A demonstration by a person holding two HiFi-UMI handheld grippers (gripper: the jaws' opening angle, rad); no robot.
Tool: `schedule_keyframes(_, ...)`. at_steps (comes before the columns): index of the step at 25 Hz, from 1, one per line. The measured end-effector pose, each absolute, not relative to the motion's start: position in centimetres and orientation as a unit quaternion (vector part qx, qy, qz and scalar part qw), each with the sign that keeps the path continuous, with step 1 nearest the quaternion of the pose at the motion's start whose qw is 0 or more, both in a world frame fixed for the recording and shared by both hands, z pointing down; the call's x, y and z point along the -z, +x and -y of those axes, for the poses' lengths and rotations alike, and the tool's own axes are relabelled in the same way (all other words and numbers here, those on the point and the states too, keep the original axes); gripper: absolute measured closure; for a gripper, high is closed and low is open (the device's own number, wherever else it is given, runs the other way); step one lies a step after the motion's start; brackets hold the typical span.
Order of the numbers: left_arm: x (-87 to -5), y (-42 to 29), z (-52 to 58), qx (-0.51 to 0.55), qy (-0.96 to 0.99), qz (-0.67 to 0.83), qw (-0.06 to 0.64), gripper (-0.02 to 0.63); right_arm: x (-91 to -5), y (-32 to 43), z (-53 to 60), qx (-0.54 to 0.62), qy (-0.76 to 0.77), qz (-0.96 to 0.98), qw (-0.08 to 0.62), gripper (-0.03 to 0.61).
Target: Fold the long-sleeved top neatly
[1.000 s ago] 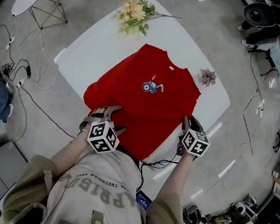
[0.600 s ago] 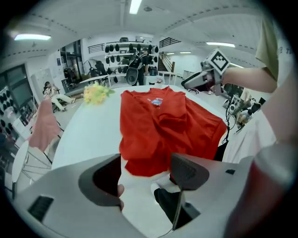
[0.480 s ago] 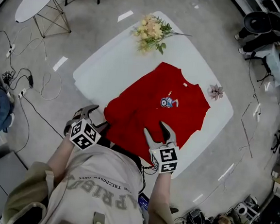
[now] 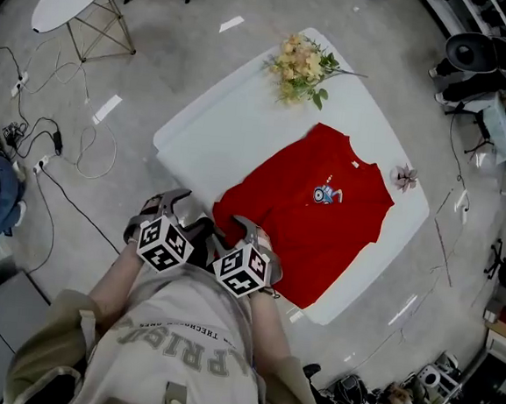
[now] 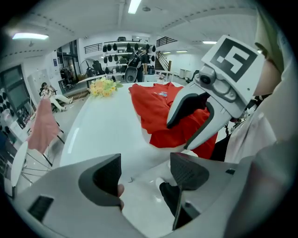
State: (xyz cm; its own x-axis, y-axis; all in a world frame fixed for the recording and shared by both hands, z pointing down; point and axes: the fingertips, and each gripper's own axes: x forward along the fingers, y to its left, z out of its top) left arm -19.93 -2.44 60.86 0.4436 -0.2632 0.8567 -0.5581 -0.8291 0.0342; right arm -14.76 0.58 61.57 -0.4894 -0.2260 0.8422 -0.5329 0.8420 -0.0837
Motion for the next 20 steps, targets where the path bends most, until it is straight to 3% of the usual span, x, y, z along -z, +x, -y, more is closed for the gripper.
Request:
schedule_keyframes(4, -61.1, -20.2, 2.3, -0.469, 0.838, 0.234, 0.151, 0.281, -62.3, -14.1, 0.2, -0.146, 0.225, 0.834, 0.483, 0.438)
schedule_keyframes(7, -61.4, -19.5, 2.4, -0.476, 0.842, 0.214, 0.135, 0.281, -61.4, -14.1, 1.1, -0.148, 0.232, 0.84, 0.467, 0.556)
schedule_keyframes(15, -59.7, -15.2, 3.2, -0.467, 0.864, 0.173, 0.071, 0.3, -55.6, -12.2, 1.7, -0.156, 0.224, 0.872, 0.407, 0.563)
schedule_keyframes(18, -57.5, -13.3, 3.0, -0.436, 0.878, 0.194, 0.045, 0.432, -54.0, -10.9, 1.3, -0.138, 0.203, 0.884, 0.398, 0.563)
schedule_keyframes(20, -56.6, -12.2, 2.6, -0.421, 0.881, 0.21, 0.038, 0.481, -53.4, -10.0, 0.8, -0.133, 0.185, 0.892, 0.391, 0.563)
